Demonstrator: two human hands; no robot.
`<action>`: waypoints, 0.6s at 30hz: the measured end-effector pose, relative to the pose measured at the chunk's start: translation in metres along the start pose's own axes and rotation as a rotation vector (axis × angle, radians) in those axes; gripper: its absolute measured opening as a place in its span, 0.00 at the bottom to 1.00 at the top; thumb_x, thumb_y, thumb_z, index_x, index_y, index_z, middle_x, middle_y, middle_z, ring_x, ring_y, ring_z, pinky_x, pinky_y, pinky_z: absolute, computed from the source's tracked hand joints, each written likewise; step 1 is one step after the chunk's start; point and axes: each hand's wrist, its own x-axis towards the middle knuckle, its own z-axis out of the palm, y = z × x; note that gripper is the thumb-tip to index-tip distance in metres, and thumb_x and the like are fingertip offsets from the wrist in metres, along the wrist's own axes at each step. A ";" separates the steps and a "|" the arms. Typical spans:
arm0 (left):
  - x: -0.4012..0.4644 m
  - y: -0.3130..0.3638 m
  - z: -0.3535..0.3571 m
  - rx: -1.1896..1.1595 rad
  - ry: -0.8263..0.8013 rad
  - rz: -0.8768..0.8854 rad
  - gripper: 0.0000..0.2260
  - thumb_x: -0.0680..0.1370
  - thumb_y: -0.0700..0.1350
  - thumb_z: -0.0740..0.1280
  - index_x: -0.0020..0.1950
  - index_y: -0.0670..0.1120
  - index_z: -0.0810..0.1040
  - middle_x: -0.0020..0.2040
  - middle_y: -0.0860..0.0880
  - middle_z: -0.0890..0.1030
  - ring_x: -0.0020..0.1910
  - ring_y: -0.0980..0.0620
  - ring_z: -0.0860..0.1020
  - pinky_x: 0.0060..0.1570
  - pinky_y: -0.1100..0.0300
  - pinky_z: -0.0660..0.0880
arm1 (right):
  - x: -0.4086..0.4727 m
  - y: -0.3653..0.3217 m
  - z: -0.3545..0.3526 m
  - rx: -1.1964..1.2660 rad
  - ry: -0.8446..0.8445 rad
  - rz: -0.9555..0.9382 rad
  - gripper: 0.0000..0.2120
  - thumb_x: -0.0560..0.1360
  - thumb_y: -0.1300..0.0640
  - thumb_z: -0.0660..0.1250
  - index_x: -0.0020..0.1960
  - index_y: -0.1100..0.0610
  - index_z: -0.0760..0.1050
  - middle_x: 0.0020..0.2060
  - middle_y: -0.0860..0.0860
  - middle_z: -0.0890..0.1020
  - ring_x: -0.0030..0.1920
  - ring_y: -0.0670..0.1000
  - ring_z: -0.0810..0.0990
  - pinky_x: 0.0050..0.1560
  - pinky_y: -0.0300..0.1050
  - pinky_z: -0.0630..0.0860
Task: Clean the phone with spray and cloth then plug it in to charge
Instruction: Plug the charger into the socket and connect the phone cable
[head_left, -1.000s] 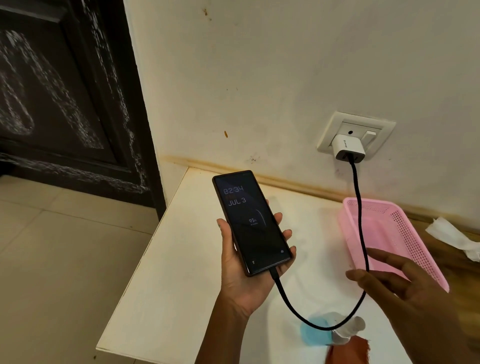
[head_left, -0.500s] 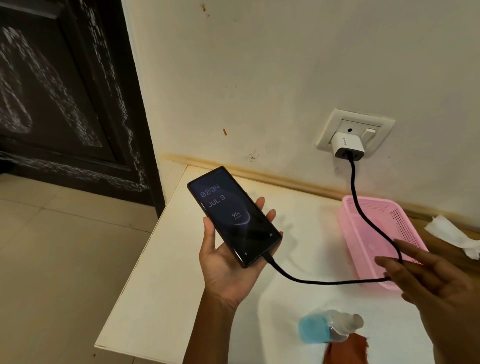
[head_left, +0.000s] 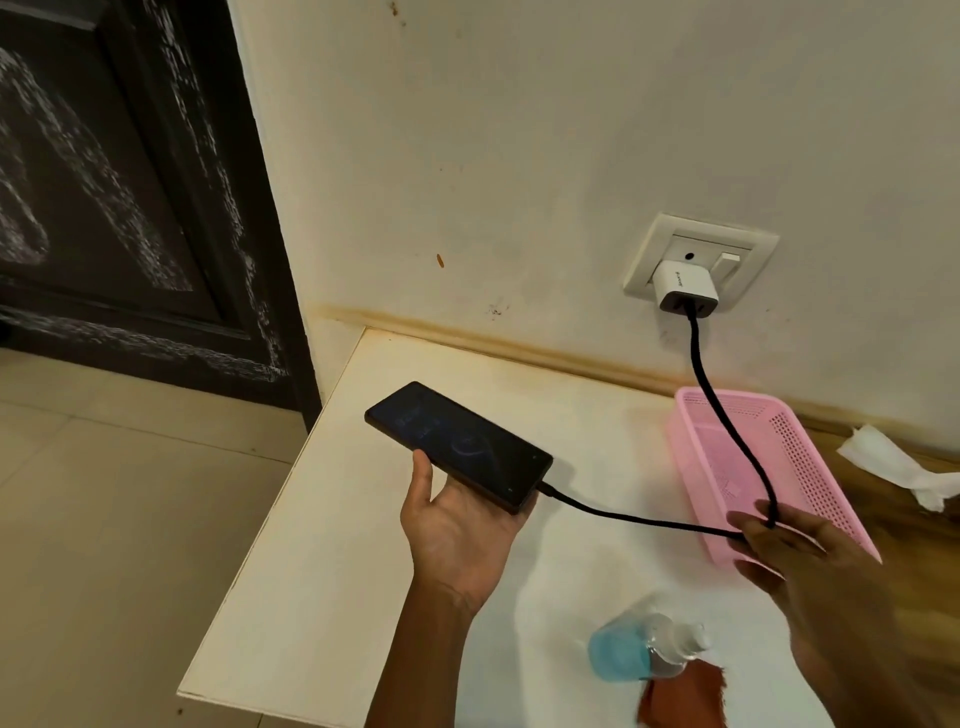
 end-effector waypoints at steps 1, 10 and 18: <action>0.000 0.000 -0.001 0.009 0.024 0.009 0.28 0.76 0.64 0.55 0.68 0.48 0.73 0.65 0.40 0.77 0.64 0.39 0.74 0.61 0.42 0.70 | 0.006 0.005 0.004 0.029 0.038 0.038 0.09 0.72 0.63 0.67 0.52 0.61 0.74 0.46 0.54 0.82 0.37 0.54 0.84 0.41 0.47 0.82; 0.000 -0.003 0.002 0.118 0.239 0.070 0.25 0.80 0.62 0.46 0.72 0.53 0.66 0.70 0.47 0.71 0.70 0.48 0.67 0.69 0.47 0.59 | 0.039 0.015 0.028 -0.095 0.111 -0.073 0.09 0.70 0.70 0.69 0.47 0.60 0.78 0.46 0.60 0.82 0.42 0.60 0.83 0.43 0.42 0.82; 0.004 -0.016 0.008 0.225 0.440 0.036 0.23 0.82 0.59 0.45 0.68 0.50 0.71 0.65 0.47 0.75 0.63 0.51 0.72 0.59 0.52 0.66 | 0.046 0.010 0.042 -0.132 0.314 -0.218 0.11 0.71 0.64 0.71 0.53 0.62 0.79 0.47 0.55 0.82 0.40 0.50 0.79 0.44 0.39 0.77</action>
